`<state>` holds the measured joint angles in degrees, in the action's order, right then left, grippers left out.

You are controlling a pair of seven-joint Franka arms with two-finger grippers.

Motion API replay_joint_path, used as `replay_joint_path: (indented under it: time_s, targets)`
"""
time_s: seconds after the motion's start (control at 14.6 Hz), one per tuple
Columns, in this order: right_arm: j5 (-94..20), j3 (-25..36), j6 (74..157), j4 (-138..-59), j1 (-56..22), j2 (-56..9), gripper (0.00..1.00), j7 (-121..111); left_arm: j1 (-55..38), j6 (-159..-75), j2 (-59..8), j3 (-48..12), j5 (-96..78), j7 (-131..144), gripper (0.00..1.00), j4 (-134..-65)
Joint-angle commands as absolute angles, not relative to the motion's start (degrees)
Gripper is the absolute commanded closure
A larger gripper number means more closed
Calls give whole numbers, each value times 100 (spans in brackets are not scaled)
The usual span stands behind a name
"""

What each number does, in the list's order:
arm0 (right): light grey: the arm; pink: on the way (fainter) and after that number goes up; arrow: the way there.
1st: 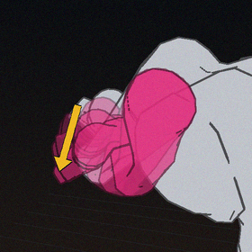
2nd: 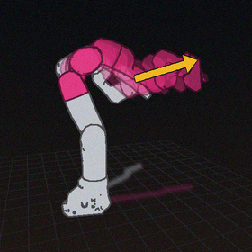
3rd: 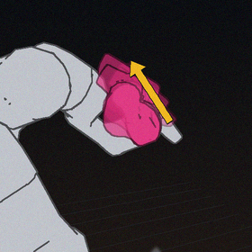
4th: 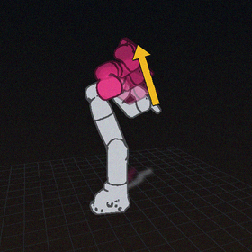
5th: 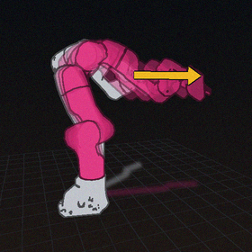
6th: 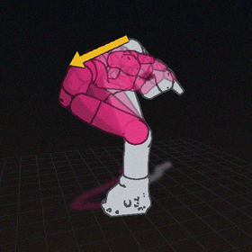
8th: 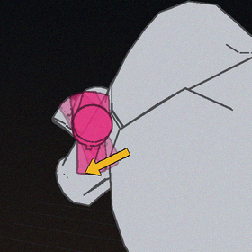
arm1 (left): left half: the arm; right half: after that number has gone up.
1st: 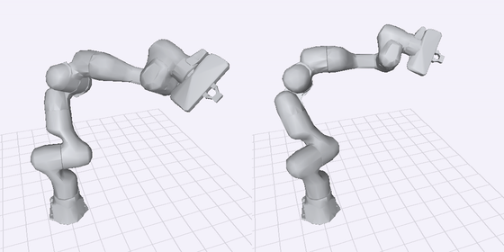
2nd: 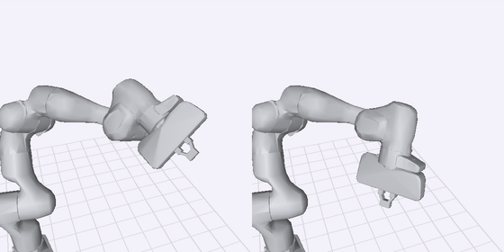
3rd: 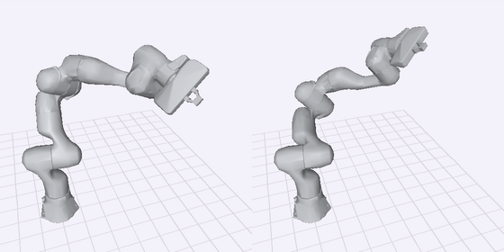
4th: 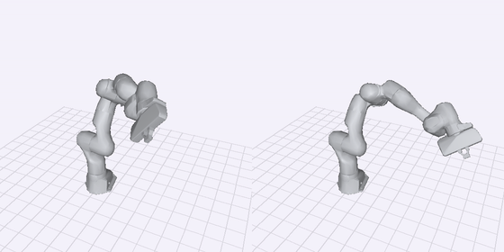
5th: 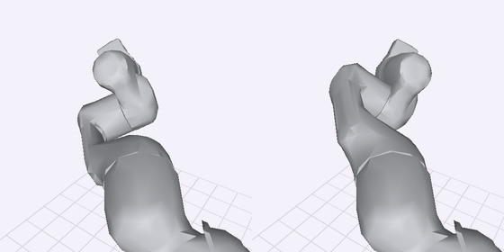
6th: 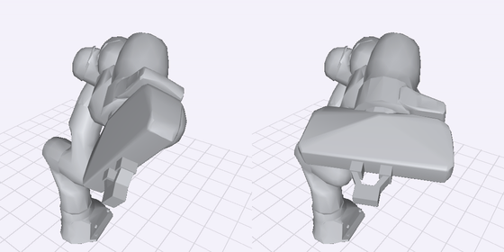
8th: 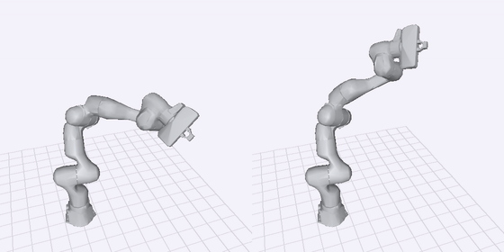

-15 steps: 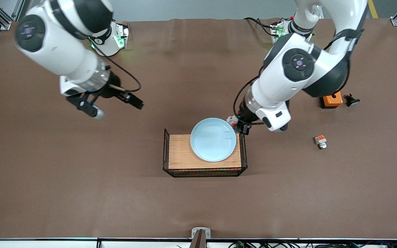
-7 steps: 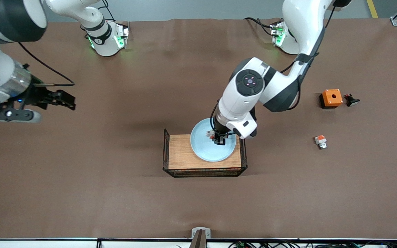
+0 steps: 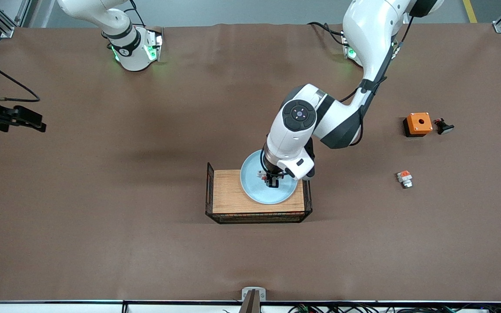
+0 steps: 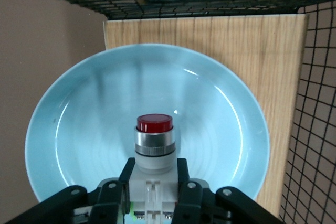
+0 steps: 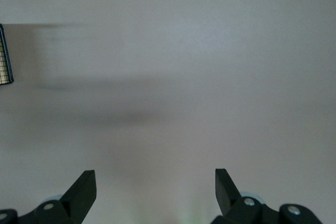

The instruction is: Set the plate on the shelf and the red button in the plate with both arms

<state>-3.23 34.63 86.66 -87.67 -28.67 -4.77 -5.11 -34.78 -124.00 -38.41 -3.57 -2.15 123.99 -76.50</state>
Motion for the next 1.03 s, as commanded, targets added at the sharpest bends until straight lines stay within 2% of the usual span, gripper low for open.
replay_joint_path:
  time_s: [0.0, 0.41, 0.55, 0.62, 0.82, 0.89, 0.96]
  targets:
    - [-211, 3375, 8613, -8824, -2935, -281, 0, -492, -3621, -12471, -3937, -176, -97, 12498, 73, -7471]
    - [-281, 3340, 8587, -8543, -3023, -325, 0, -228, -3691, -12595, -4017, -114, -97, 12498, 72, -7471]
    - [-281, 3340, 8604, -8473, -3067, -351, 0, -237, -3683, -12595, -4017, -114, -97, 12481, 65, -7462]
    - [-281, 3349, 8604, -8464, -3076, -360, 0, -298, -3683, -12595, -4008, -114, -97, 12437, 56, -7462]
    - [-264, 3296, 8700, -8481, -3024, -395, 0, -255, -3639, -12604, -3947, -105, -97, 12428, 10, -7444]
    - [-246, 2922, 8719, -8490, -2815, -396, 0, -246, -3621, -12604, -3920, -105, -105, 12428, 1, -7418]
    - [-237, 2352, 8710, -8490, -2177, -396, 0, -237, -3595, -12604, -3885, -105, -105, 12436, 1, -7383]
